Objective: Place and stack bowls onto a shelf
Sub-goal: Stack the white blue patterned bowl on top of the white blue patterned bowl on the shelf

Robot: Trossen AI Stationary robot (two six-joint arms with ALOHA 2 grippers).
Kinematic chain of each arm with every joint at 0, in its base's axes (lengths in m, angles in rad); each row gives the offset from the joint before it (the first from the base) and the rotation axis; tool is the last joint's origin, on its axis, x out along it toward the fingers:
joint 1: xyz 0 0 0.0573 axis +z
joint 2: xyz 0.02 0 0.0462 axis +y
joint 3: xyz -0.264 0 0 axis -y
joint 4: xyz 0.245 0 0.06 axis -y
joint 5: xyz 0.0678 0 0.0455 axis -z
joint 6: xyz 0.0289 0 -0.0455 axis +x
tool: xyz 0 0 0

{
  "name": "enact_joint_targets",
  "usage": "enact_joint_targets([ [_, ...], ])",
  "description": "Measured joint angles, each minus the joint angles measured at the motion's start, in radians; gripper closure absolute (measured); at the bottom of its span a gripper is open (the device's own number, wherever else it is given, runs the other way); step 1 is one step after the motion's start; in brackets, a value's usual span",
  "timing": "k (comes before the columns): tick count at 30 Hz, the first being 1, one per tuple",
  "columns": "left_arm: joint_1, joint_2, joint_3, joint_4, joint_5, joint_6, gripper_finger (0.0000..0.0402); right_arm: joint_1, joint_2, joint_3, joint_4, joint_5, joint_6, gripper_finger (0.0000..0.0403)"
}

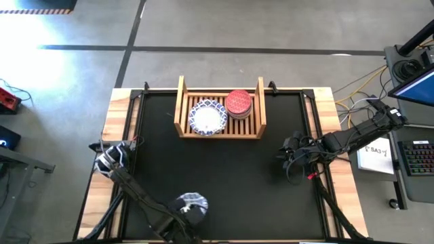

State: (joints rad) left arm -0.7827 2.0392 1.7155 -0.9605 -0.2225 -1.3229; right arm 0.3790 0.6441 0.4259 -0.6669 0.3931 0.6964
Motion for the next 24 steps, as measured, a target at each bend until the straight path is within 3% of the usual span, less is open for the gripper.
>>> enact_joint_targets([
  [10, 0.083, -0.001, 0.158, -0.107, -0.202, 0.436, 0.0401, 0.000, 0.000, 0.000, 0.000, 0.000, 0.000, 0.0225],
  [16, 0.158, -0.002, 0.219, -0.252, -0.335, 0.587, 0.0401, 0.000, 0.000, 0.000, 0.000, 0.000, 0.000, 0.0225],
  [24, 0.314, -0.004, 0.208, -0.298, -0.363, 0.803, 0.0402, 0.000, 0.000, 0.000, 0.000, 0.000, 0.000, 0.0225],
])
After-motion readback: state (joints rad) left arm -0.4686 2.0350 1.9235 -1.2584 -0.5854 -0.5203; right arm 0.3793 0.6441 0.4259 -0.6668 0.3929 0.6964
